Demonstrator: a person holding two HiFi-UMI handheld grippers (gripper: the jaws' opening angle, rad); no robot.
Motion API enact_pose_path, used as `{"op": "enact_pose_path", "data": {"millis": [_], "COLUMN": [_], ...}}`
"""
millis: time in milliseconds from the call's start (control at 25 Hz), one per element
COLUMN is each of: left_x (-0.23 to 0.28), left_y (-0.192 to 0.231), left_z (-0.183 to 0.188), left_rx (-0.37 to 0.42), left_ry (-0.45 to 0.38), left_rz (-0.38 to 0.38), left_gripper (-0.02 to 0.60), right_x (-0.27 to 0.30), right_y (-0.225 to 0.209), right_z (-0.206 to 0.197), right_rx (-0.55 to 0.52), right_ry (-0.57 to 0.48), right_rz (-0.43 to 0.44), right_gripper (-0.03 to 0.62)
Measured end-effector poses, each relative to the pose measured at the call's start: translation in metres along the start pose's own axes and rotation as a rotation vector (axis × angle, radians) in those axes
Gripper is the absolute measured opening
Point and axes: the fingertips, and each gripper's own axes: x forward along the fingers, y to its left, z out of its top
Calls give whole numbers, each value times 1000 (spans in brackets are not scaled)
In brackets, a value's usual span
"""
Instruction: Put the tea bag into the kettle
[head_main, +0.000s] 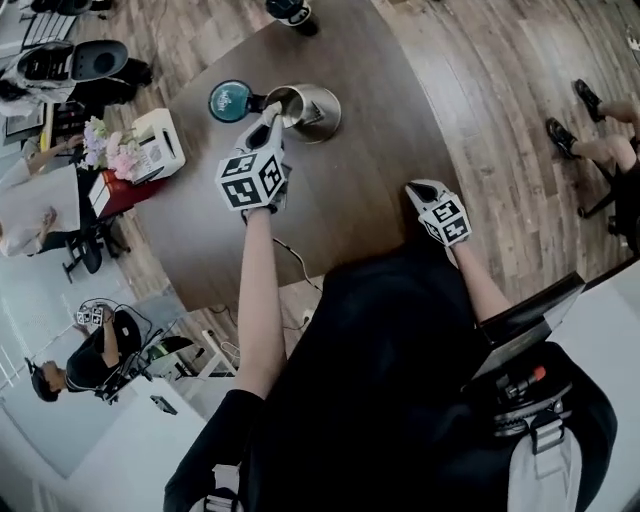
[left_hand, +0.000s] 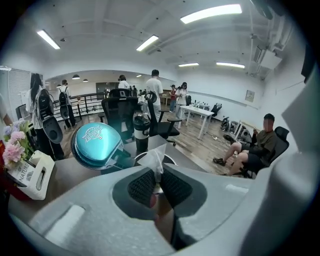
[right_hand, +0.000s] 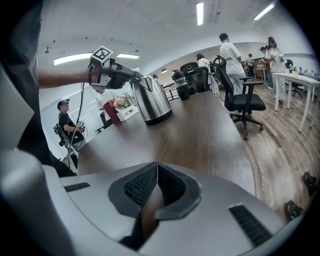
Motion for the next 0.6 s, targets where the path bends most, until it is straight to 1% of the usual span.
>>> {"op": "enact_pose_path", "data": {"millis": [120,320,480,600], "left_x": [5,19,24,28], "left_y": [-4,-10,-8,-13], "left_z": [-5,-17,-21,-23], "left_rx": [7,-14,-13,1], "left_ry": [45,106,128,160], "left_rz": [4,-13,0,-11], "left_gripper": [23,23,23,23], "right_x": [-5,-11,-12,-17], "right_y": [2,1,1,0], "right_z": [-3,-6,-7,-9], "right_rx": [-5,-13,-23,-24], "right_ry": [29,41,41,44], "right_rz": [10,7,14,1], "right_gripper": [8,8,8,8]}}
